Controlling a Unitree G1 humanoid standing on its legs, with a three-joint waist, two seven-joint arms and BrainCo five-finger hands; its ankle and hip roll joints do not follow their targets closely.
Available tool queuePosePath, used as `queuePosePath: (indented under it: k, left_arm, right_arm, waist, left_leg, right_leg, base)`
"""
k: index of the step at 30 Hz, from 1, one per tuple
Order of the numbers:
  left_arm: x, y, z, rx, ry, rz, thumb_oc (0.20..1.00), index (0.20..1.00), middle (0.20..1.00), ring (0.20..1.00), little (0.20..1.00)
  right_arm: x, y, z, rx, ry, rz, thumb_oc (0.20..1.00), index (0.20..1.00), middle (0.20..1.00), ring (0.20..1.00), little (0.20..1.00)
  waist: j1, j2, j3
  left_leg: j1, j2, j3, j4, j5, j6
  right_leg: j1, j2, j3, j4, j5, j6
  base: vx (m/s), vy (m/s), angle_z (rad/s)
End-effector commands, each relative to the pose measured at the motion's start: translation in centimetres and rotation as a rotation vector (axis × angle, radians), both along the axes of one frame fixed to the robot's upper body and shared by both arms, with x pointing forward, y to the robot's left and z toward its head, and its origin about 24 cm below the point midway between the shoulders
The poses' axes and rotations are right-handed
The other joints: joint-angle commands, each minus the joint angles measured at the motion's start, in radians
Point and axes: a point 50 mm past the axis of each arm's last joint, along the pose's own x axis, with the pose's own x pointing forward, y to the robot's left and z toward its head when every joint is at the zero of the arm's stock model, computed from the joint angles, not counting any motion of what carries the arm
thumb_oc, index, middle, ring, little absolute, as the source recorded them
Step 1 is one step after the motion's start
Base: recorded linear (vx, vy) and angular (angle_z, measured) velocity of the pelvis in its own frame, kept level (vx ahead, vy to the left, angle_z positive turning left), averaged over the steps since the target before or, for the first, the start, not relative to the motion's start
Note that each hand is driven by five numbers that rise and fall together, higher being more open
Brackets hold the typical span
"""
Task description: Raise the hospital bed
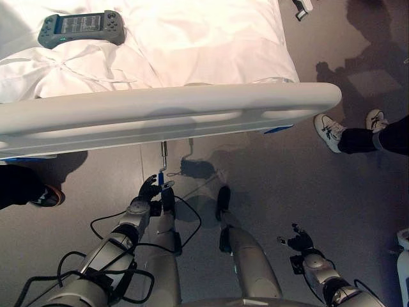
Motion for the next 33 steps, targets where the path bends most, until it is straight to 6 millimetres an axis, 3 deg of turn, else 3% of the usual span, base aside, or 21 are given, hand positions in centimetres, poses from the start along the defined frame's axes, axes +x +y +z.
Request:
queuePosePath:
  k: [1, 15, 25, 32, 33]
  left_arm:
    - [1.7, 0.2, 2.0, 0.017, -0.066, 0.027, 1.000, 1.000, 1.000, 1.000, 1.000]
    - [4.9, 0.7, 7.0, 0.051, -0.206, 0.050, 1.000, 1.000, 1.000, 1.000, 1.000]
    - [5.4, 2.5, 8.4, 0.046, -0.220, 0.146, 1.000, 1.000, 1.000, 1.000, 1.000]
    - [5.5, 2.8, 8.6, 0.045, -0.225, 0.159, 1.000, 1.000, 1.000, 1.000, 1.000]
    - [5.4, 3.7, 9.0, 0.074, -0.228, 0.178, 1.000, 1.000, 1.000, 1.000, 1.000]
  right_arm:
    - [0.5, -1.5, 1.2, -0.032, -0.059, -0.017, 1.000, 1.000, 1.000, 1.000, 1.000]
    - [1.6, -1.0, 2.8, -0.009, -0.190, 0.004, 1.000, 1.000, 1.000, 1.000, 1.000]
    - [1.8, -0.7, 3.4, 0.008, -0.241, 0.024, 1.000, 1.000, 1.000, 1.000, 1.000]
    - [1.8, -0.6, 3.6, 0.016, -0.253, 0.021, 1.000, 1.000, 1.000, 1.000, 1.000]
    - [1.9, -0.4, 4.0, 0.025, -0.287, 0.032, 1.000, 1.000, 1.000, 1.000, 1.000]
  waist:
    - [-0.003, -0.002, 0.025]
    - [-0.033, -0.025, 0.071]
    - [-0.049, -0.053, 0.081]
    - [-0.050, -0.058, 0.086]
    - [-0.050, -0.069, 0.103]
  left_leg:
    - [-0.058, -0.014, 0.000, 0.047, -0.029, 0.017]
    - [-0.157, -0.012, -0.005, 0.068, -0.018, 0.014]
    - [-0.217, -0.010, -0.011, 0.088, -0.019, 0.012]
    - [-0.227, -0.009, -0.014, 0.091, -0.018, 0.012]
    - [-0.250, -0.009, -0.022, 0.091, -0.009, 0.011]
  right_leg:
    - [-0.042, 0.001, 0.022, 0.070, -0.021, 0.043]
    - [-0.133, 0.003, 0.022, 0.074, 0.003, 0.044]
    - [-0.184, 0.004, 0.023, 0.074, 0.021, 0.046]
    - [-0.192, 0.003, 0.020, 0.074, 0.024, 0.046]
    - [-0.210, 0.003, 0.011, 0.073, 0.030, 0.049]
  base:
    - [0.00, 0.000, 0.00]
    - [0.00, -0.002, 0.00]
    - [0.00, 0.000, 0.00]
    - [0.00, 0.000, 0.00]
    - [0.00, 0.000, 0.00]
